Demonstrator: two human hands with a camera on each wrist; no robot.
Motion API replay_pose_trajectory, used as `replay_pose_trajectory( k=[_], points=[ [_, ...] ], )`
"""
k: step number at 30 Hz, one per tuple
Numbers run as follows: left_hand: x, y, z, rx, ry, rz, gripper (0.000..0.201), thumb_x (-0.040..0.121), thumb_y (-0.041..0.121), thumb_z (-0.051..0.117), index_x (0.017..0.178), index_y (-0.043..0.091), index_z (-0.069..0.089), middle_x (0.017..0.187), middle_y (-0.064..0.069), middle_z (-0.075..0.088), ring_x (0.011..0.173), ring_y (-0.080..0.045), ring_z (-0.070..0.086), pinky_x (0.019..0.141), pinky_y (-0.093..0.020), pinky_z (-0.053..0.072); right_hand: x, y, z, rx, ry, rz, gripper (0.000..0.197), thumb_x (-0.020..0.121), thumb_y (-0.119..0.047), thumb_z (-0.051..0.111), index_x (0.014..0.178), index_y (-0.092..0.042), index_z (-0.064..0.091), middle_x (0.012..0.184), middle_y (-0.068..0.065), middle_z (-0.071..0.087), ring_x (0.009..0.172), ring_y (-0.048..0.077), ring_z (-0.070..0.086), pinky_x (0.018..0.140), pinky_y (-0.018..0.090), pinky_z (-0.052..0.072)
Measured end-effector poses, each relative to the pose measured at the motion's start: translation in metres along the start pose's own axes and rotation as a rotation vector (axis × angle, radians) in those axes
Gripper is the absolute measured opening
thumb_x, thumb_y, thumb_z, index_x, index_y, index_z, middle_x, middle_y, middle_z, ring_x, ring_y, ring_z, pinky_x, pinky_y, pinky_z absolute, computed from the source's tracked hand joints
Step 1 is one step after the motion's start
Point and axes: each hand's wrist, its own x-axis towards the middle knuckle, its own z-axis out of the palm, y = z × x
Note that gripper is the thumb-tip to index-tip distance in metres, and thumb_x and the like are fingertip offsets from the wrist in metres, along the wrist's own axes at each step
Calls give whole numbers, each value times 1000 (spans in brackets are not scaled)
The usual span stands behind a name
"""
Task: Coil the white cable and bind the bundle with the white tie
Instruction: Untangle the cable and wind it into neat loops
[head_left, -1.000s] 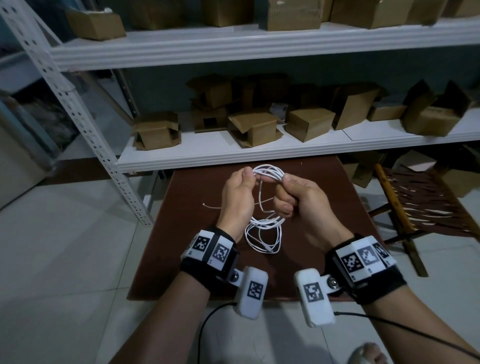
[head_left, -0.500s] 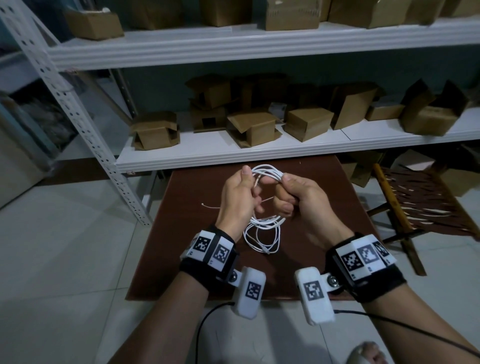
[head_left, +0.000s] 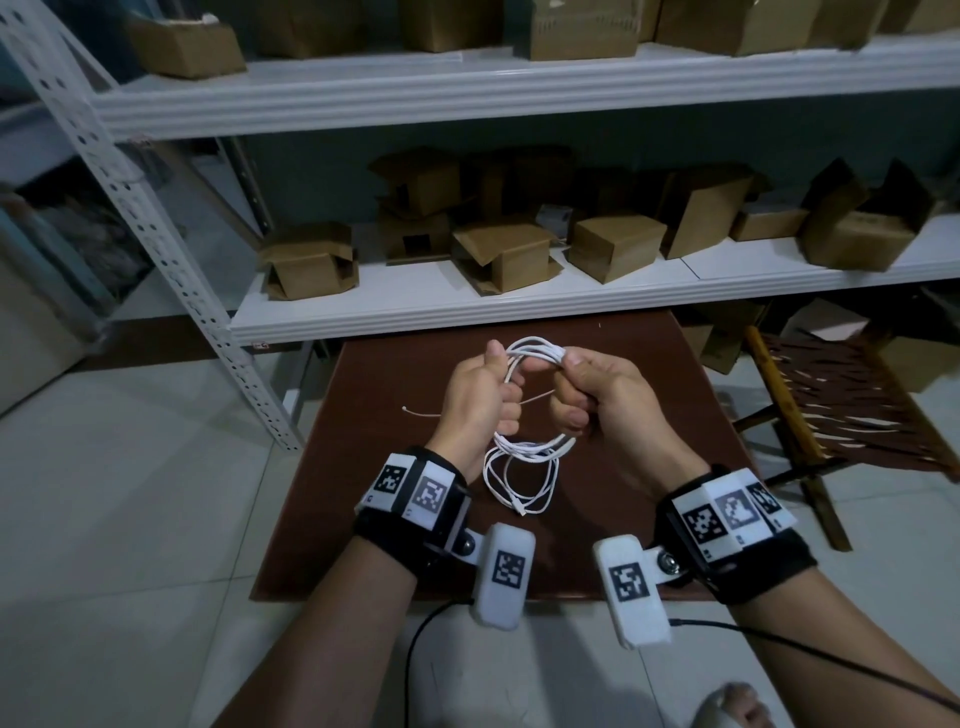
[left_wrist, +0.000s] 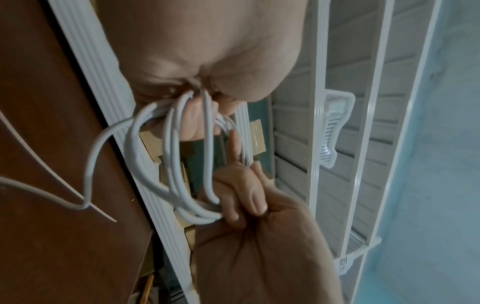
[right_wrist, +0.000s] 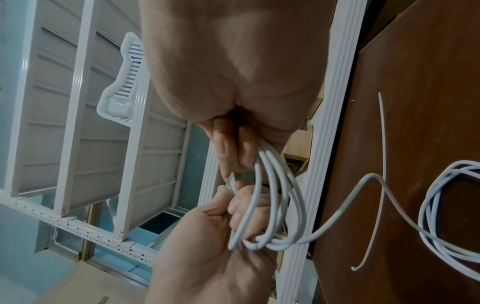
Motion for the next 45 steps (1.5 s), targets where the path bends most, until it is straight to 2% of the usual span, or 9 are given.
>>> replay_pose_trajectory(
  k=[5, 11, 17, 23, 27, 31, 36, 41, 45],
  points=[
    [-4, 2, 2, -83, -49, 4, 45, 116, 38, 32, 113, 1, 59, 60, 2, 44, 45, -9, 34, 41, -21, 30, 3, 0, -2, -24, 23, -3, 32, 112, -8, 35, 110, 18, 54, 55, -6, 33, 46, 9, 32, 46, 20, 29],
    [-5, 3, -1, -201, -62, -132, 49, 114, 44, 30, 75, 18, 43, 53, 8, 29, 36, -2, 18, 33, -17, 10, 5, 3, -2, -22, 6, -2, 41, 113, -10, 36, 114, 29, 47, 54, -6, 34, 47, 9, 33, 47, 21, 30],
    [-8, 6, 3, -233, -4, -90, 49, 114, 41, 31, 70, 21, 37, 46, 11, 25, 34, -2, 14, 39, -20, 3, 6, 6, 0, -73, 40, -23, 42, 114, -13, 35, 118, 22, 58, 56, -1, 34, 49, 13, 40, 50, 24, 32],
    [-7, 7, 2, -300, 54, -42, 47, 114, 41, 34, 71, 22, 37, 46, 11, 26, 33, -1, 15, 36, -17, 6, 6, 5, 3, -110, 96, -53, 50, 116, -26, 35, 119, 12, 68, 67, 10, 60, 61, 19, 61, 57, 23, 51],
    [-5, 9, 0, -336, 72, -8, 48, 114, 42, 35, 70, 22, 37, 47, 11, 25, 34, -1, 15, 35, -16, 7, 6, 10, 7, -64, 185, 29, 62, 116, -40, 31, 117, 7, 71, 90, 23, 72, 74, 26, 71, 62, 28, 60],
    [-6, 11, 0, -368, 104, 28, 48, 115, 42, 34, 70, 22, 37, 49, 10, 25, 35, -2, 16, 35, -16, 8, 7, 23, 7, -92, 293, 171, 67, 112, -54, 32, 100, -3, 74, 81, 17, 68, 63, 23, 61, 58, 29, 52],
    [-7, 11, -1, -415, 129, 51, 48, 115, 41, 33, 72, 21, 38, 50, 11, 25, 37, -2, 15, 35, -17, 9, 7, 36, 7, -123, 108, 393, 78, 109, -66, 26, 118, -3, 71, 93, 25, 78, 74, 34, 76, 58, 27, 58],
    [-7, 10, -3, -468, 126, 27, 49, 114, 44, 34, 72, 21, 40, 50, 10, 25, 37, -3, 15, 34, -19, 10, 13, 33, 4, 293, 54, 390, 61, 110, -53, 39, 136, -1, 59, 119, 25, 73, 95, 31, 76, 89, 42, 62],
    [-3, 12, -10, -429, 210, 63, 47, 115, 42, 33, 73, 21, 40, 51, 9, 25, 38, -4, 15, 34, -20, 11, 18, 25, 1, 498, 199, 290, 30, 111, -25, 46, 133, -6, 55, 103, 18, 77, 90, 27, 76, 82, 37, 64]
  ],
)
